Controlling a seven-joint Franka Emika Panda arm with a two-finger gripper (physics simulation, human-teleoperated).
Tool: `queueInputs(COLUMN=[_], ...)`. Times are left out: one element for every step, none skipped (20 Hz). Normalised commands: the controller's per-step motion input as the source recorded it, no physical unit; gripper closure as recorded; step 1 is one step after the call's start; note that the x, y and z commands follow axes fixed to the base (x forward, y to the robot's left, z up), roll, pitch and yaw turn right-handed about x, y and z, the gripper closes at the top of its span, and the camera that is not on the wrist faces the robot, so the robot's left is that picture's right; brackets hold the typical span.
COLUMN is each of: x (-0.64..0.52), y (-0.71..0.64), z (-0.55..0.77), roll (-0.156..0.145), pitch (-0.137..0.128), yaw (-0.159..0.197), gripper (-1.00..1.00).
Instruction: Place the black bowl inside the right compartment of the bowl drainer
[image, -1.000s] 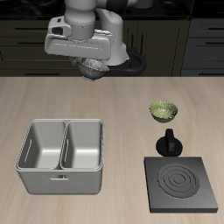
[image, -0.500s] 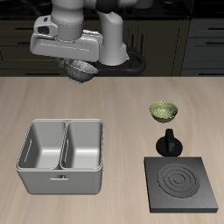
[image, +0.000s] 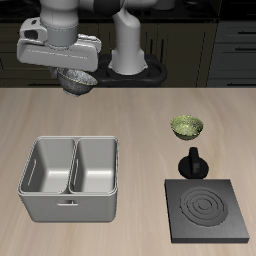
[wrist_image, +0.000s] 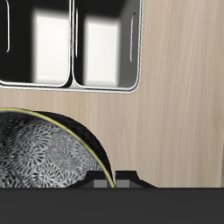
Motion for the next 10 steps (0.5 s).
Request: queueInputs(x=[0.21,0.12,0.19,0.08,0.15,0.11,0.11,0.07,0.06,-0.02], y=[-0.55,-0.25,-0.27,-0.26,-0.25,-0.20,-0.31,-0.15,-0.10,-0.45], z=[0.10,0.02,0.00,-0.01,0.02,-0.02,0.08,0.06,0.05,0.13], roll=[0.016,0.056,0.077,-0.034,0.035,0.124,-0.011,0.045,0.123,-0.089], pitch=[-0.033,-0.018,-0.005,0.002,0.003,0.038,-0.021,-0.043,0.002,-0.041], yaw=[0.002,-0.006,0.033,0.023,0.053,-0.041,0.118,0.049,0.046,-0.001], gripper=[1.00,1.00,1.00,1.00,1.00,1.00,1.00,1.00,1.00,1.00])
